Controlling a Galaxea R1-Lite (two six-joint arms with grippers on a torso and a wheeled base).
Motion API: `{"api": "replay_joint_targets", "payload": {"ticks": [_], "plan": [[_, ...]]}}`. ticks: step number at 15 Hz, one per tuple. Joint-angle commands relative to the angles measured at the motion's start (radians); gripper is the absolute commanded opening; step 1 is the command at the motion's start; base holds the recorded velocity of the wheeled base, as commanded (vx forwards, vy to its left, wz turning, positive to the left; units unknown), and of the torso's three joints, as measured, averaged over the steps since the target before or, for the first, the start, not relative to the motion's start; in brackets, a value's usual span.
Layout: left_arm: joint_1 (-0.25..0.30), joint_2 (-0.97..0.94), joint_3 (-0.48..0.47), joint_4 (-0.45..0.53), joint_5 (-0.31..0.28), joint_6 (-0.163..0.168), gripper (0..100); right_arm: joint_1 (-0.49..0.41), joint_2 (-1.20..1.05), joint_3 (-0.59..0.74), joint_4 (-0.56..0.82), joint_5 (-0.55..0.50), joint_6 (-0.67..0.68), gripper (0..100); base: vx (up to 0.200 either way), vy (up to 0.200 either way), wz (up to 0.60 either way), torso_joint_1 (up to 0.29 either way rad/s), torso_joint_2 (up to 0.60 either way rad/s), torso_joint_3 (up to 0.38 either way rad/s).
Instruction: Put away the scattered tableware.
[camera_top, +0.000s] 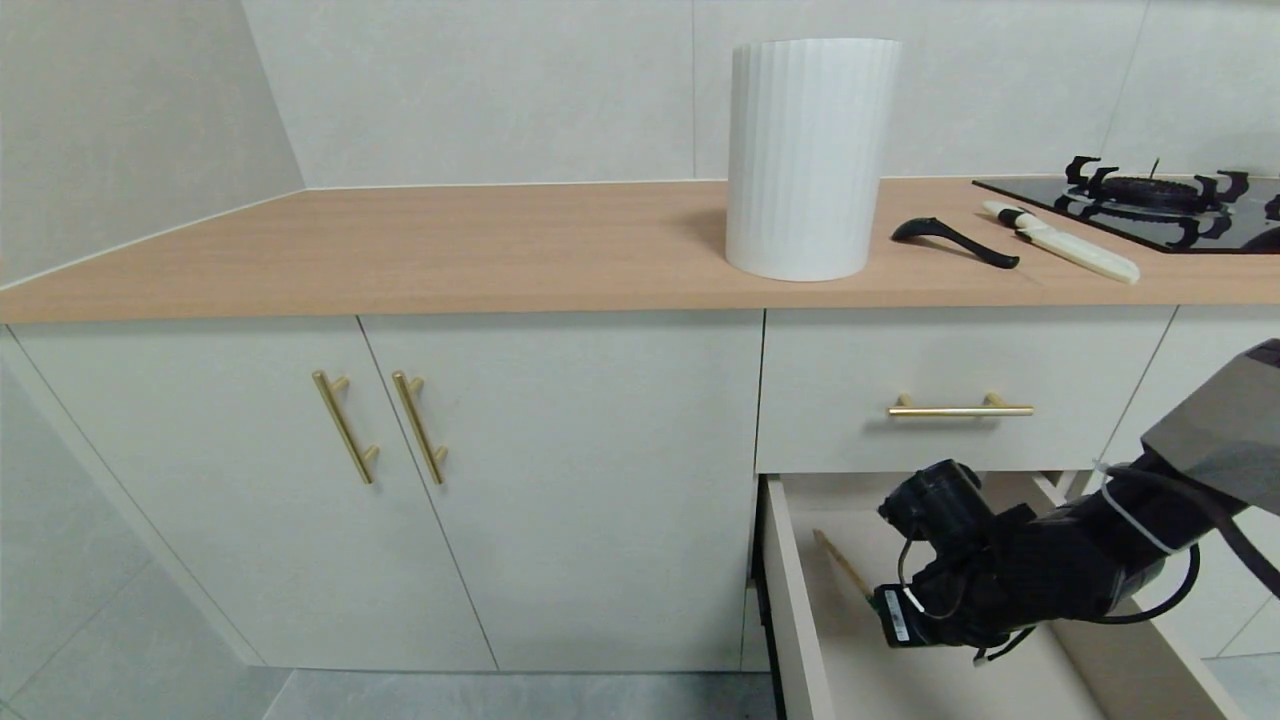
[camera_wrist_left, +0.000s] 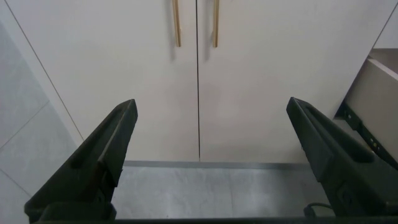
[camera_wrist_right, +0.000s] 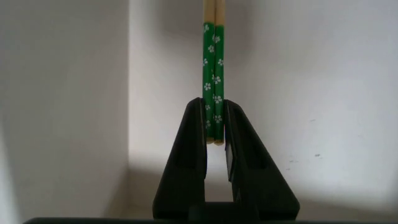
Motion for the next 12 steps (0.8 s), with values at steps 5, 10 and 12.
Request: {"api": "replay_joint_targets", "payload": {"ticks": [5, 10, 12], "plan": [[0.0, 0.002, 0.0, 0.0, 0.001, 0.0, 100, 0.04, 0.177, -0.007, -0.053, -0.095, -0.001, 0, 0.0, 0.0, 0.0, 0.0, 0.0, 0.0], [0.0, 0.002, 0.0, 0.0, 0.001, 0.0, 100, 0.049, 0.208, -0.007, -0.091, -0.1, -0.001, 0, 0.0, 0.0, 0.0, 0.0, 0.0, 0.0], [0.0, 0.002, 0.0, 0.0, -0.001, 0.0, 100, 0.049, 0.21, -0.009, -0.091, -0.1, -0.001, 0, 0.0, 0.0, 0.0, 0.0, 0.0, 0.0]]}}
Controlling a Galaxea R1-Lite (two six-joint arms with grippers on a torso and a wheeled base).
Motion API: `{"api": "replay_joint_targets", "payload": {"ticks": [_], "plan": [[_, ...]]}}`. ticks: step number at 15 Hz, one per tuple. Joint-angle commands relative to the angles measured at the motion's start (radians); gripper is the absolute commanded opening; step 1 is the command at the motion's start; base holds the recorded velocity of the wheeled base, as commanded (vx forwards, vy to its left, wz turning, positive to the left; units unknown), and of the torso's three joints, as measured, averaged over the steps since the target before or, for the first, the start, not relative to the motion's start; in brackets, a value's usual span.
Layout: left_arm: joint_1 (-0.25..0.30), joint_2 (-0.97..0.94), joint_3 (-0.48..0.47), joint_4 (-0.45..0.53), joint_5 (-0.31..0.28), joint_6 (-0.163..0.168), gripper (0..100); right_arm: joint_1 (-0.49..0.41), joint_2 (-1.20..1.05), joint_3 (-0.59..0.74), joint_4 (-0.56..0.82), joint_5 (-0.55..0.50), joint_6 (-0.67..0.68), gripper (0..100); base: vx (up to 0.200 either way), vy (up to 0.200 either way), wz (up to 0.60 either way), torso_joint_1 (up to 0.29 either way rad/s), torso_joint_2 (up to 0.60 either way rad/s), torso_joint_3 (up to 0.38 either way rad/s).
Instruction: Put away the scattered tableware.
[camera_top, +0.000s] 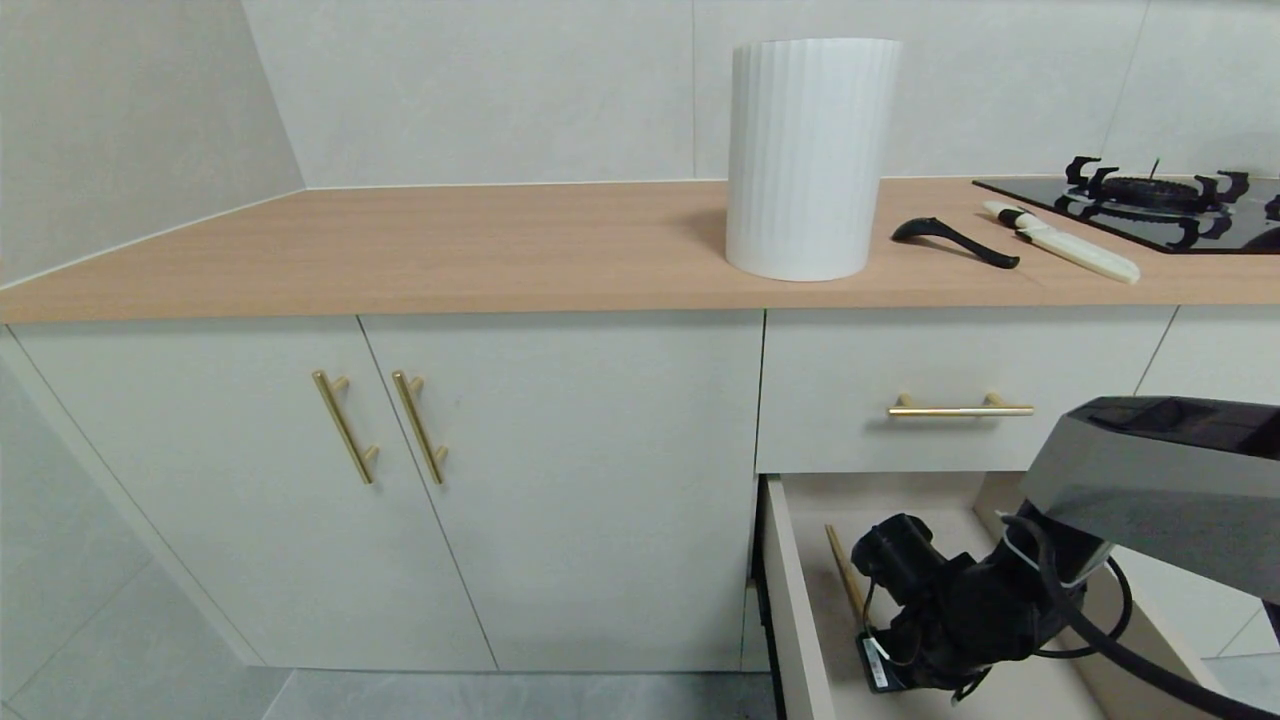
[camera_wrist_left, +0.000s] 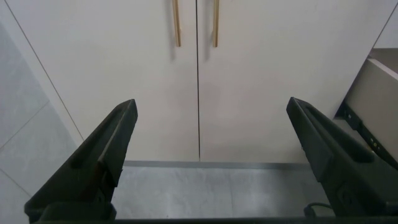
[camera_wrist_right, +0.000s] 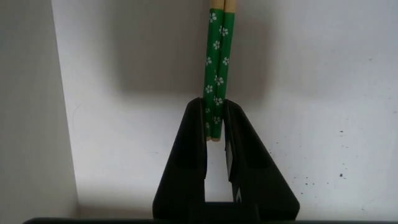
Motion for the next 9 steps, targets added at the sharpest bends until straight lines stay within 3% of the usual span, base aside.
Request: {"api": "replay_joint_targets", "payload": {"ticks": [1, 4, 5, 9], "plan": [[0.0, 0.002, 0.0, 0.0, 0.001, 0.0, 100, 0.001, 0.005, -0.002, 0.0, -0.001, 0.0, 0, 0.0, 0.0, 0.0, 0.0, 0.0, 0.0], [0.0, 0.002, 0.0, 0.0, 0.001, 0.0, 100, 0.002, 0.008, 0.0, 0.0, -0.014, -0.001, 0, 0.0, 0.0, 0.0, 0.0, 0.0, 0.0], [0.0, 0.002, 0.0, 0.0, 0.001, 0.0, 100, 0.002, 0.01, 0.0, 0.0, -0.014, -0.001, 100, 0.0, 0.0, 0.0, 0.0, 0.0, 0.0], [0.0, 0.002, 0.0, 0.0, 0.001, 0.0, 100, 0.002, 0.01, 0.0, 0.0, -0.014, -0.001, 100, 0.0, 0.0, 0.0, 0.0, 0.0, 0.0]]}}
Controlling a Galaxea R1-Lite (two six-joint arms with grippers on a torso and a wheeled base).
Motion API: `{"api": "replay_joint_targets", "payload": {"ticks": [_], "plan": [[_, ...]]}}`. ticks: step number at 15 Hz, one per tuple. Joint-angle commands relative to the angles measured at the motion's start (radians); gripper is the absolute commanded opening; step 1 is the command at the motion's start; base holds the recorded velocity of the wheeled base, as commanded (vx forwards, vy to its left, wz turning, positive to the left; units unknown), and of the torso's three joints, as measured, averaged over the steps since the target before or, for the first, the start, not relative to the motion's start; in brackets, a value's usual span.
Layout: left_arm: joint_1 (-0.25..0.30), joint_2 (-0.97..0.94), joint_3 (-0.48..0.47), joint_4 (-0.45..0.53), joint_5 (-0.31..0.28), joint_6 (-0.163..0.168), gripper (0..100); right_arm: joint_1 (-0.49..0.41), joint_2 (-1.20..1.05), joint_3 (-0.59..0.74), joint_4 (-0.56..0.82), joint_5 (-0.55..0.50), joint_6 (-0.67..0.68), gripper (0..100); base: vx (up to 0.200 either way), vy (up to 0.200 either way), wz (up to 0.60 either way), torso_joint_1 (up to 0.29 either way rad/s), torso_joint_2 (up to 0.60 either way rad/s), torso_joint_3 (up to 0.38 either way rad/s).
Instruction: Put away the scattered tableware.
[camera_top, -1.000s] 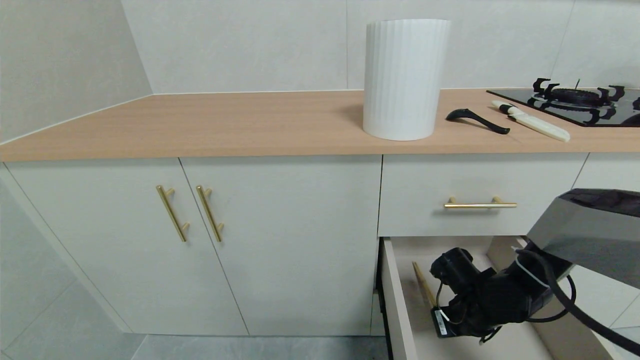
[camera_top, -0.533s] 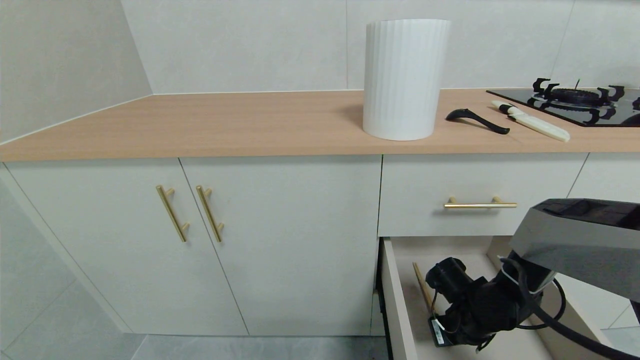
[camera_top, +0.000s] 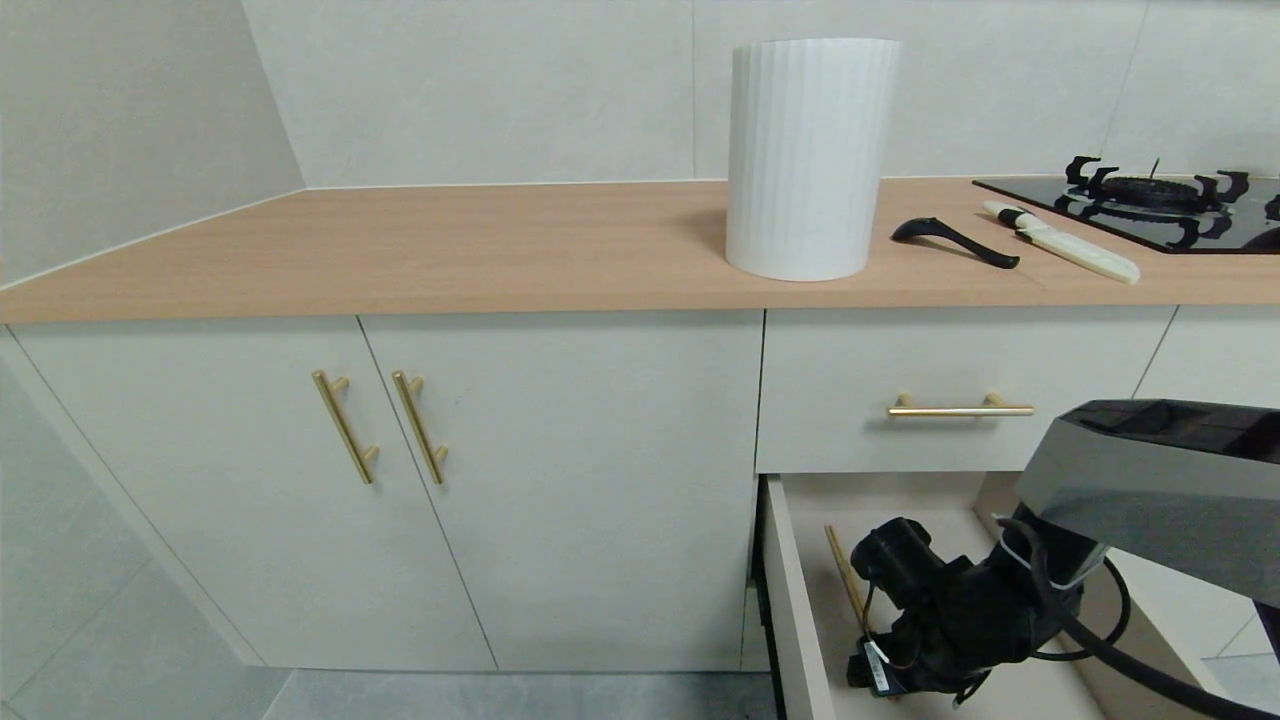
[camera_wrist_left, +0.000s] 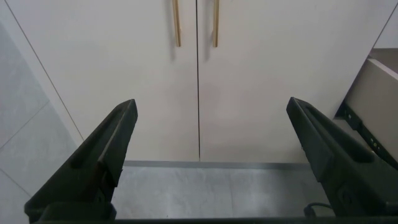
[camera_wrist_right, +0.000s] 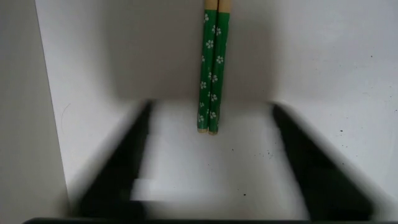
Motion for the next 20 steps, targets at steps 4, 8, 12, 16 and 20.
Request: {"api": "replay_joint_targets", "payload": {"ticks": [4, 8, 12, 16, 20], "plan": [[0.0, 0.002, 0.0, 0.0, 0.001, 0.0, 100, 0.001, -0.004, 0.003, 0.0, -0.016, 0.001, 100, 0.0, 0.0, 0.0, 0.0, 0.0, 0.0], [0.0, 0.002, 0.0, 0.0, 0.001, 0.0, 100, -0.001, -0.09, 0.077, -0.135, -0.128, 0.001, 100, 0.0, 0.0, 0.0, 0.0, 0.0, 0.0], [0.0, 0.002, 0.0, 0.0, 0.001, 0.0, 100, -0.042, -0.335, 0.166, -0.233, -0.181, -0.1, 100, 0.0, 0.0, 0.0, 0.0, 0.0, 0.0], [0.0, 0.002, 0.0, 0.0, 0.001, 0.0, 100, -0.082, -0.565, 0.192, -0.235, -0.181, -0.18, 100, 0.0, 0.0, 0.0, 0.0, 0.0, 0.0], [0.0, 0.002, 0.0, 0.0, 0.001, 0.0, 100, -0.121, -0.766, 0.204, -0.233, -0.183, -0.275, 100, 0.0, 0.0, 0.0, 0.0, 0.0, 0.0]]}}
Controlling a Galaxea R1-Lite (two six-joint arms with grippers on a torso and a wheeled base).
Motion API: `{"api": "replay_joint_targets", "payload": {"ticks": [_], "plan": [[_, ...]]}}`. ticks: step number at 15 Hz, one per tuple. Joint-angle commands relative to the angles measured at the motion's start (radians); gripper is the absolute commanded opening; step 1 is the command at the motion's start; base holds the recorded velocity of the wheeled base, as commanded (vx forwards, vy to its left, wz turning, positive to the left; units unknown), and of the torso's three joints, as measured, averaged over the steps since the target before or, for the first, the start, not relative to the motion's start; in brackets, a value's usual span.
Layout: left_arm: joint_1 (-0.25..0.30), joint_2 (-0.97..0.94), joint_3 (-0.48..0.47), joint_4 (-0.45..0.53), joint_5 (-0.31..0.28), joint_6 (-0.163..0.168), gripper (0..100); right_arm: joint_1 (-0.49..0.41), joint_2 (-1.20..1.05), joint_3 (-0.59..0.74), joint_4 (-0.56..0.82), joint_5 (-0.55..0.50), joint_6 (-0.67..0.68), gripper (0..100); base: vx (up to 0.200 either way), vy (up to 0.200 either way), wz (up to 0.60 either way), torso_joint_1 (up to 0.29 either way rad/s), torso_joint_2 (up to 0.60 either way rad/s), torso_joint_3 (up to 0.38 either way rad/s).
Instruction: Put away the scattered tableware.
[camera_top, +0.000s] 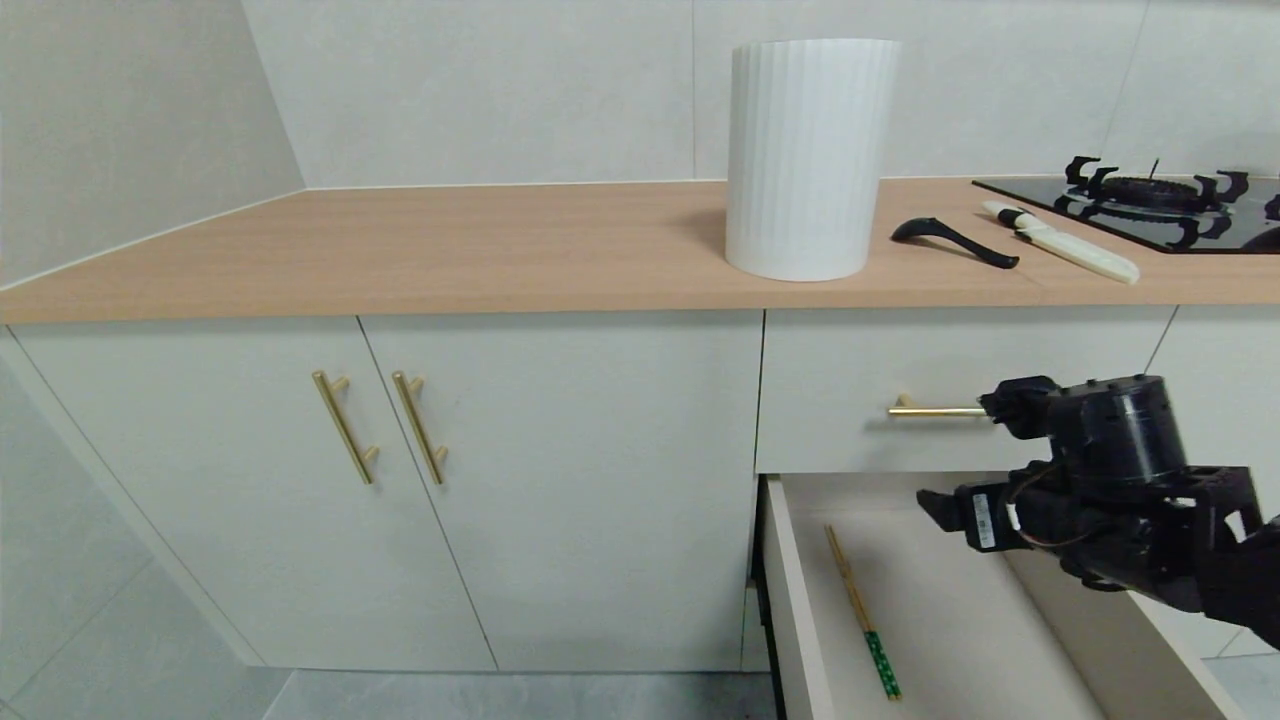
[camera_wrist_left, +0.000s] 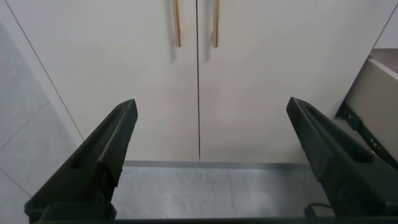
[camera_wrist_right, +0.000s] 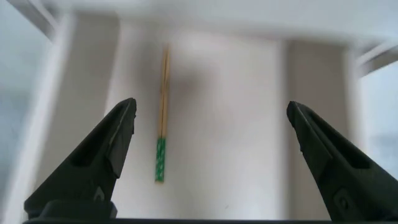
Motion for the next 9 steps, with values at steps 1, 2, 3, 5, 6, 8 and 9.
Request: {"api": "replay_joint_targets", "payload": {"ticks": [1, 2, 3, 5, 6, 8, 9], "plan": [[0.0, 0.002, 0.0, 0.0, -0.001, 0.0, 100, -0.045, -0.152, 0.008, 0.0, 0.0, -0.04, 100, 0.0, 0.0, 0.0, 0.0, 0.0, 0.0], [0.0, 0.002, 0.0, 0.0, 0.001, 0.0, 100, -0.059, -0.172, 0.008, -0.002, 0.003, -0.049, 100, 0.0, 0.0, 0.0, 0.0, 0.0, 0.0], [0.0, 0.002, 0.0, 0.0, 0.001, 0.0, 100, -0.071, -0.188, 0.008, -0.002, 0.003, -0.061, 100, 0.0, 0.0, 0.0, 0.032, -0.15, -0.1], [0.0, 0.002, 0.0, 0.0, 0.001, 0.0, 100, -0.094, -0.201, 0.005, -0.002, 0.004, -0.069, 100, 0.0, 0.0, 0.0, 0.054, -0.29, -0.232], [0.0, 0.002, 0.0, 0.0, 0.001, 0.0, 100, -0.099, -0.201, 0.005, -0.002, 0.006, -0.069, 100, 0.0, 0.0, 0.0, 0.022, -0.14, -0.281], [0.0, 0.002, 0.0, 0.0, 0.001, 0.0, 100, -0.104, -0.201, 0.003, -0.002, 0.007, -0.069, 100, 0.0, 0.0, 0.0, 0.183, -0.48, -0.298], [0.0, 0.002, 0.0, 0.0, 0.001, 0.0, 100, -0.104, -0.201, 0.003, -0.002, 0.009, -0.071, 100, 0.0, 0.0, 0.0, 0.159, -0.54, -0.3]]}}
